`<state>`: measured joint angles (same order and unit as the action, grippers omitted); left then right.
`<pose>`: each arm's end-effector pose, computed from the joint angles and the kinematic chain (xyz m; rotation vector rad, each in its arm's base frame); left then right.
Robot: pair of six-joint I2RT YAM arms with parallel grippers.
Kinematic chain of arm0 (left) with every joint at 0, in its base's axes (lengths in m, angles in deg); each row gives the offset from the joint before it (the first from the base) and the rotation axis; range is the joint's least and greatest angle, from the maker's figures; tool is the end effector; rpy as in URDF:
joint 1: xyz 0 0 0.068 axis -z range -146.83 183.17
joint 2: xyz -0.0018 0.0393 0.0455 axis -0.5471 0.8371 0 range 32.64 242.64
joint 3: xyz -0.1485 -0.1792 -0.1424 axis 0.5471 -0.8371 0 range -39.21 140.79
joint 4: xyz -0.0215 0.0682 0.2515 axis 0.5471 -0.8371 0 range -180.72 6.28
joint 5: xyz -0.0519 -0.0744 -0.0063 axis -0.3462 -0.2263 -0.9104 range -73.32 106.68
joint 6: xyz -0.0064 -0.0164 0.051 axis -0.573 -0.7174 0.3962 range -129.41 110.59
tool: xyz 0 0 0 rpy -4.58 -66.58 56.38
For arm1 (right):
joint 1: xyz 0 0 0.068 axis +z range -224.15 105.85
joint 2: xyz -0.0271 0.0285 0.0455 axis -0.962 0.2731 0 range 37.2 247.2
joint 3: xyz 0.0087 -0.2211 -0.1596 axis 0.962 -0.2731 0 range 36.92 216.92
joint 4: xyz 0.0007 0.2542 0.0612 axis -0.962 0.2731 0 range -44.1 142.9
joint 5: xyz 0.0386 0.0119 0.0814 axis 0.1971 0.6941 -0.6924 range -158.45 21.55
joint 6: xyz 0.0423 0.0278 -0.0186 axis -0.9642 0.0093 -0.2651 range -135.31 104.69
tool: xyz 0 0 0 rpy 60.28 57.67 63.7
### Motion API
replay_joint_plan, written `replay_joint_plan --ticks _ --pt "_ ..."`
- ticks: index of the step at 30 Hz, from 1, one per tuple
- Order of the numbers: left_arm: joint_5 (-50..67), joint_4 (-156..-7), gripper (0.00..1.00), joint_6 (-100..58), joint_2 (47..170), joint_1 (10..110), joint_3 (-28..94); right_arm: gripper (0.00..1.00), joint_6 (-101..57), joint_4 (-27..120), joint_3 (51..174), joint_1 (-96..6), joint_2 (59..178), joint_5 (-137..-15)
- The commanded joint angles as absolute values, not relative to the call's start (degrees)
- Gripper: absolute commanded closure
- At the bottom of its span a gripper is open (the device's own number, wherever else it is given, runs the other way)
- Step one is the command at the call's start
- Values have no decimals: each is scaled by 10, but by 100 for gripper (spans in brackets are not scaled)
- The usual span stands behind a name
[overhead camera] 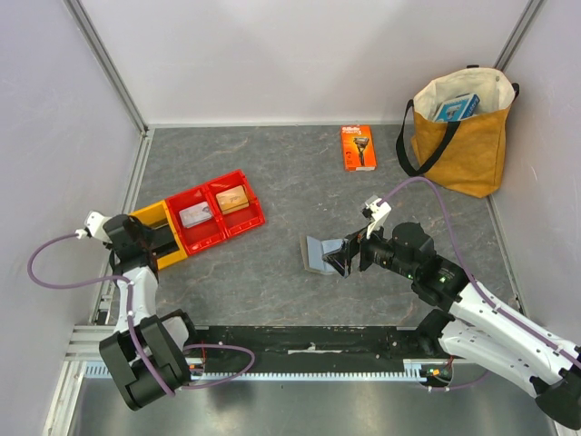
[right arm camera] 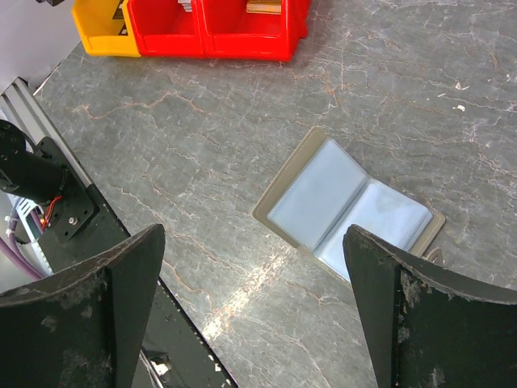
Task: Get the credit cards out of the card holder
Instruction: Place the credit card in the storage box, then remove the credit card from the card holder.
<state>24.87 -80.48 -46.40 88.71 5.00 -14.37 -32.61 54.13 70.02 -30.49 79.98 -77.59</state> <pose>0.1825 0.1036 0.2056 -1.1794 1.6819 0.0516 0.1275 0.1295 0.2772 -0.5616 1.8945 0.8642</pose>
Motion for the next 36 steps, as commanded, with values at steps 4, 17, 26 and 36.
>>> replay_joint_plan --ticks 4,17,26,36 --pt "263 -859 49 -446 864 52 -99 2 -316 521 698 -301 793 -778" --pt "184 -968 29 -380 781 206 -7 2 -337 589 737 -302 884 -704" --pt "155 -981 30 -469 769 487 -3 9 -382 626 762 -303 986 -641" --pt "201 -894 34 -508 895 764 37 37 -427 623 788 -311 1079 -568"
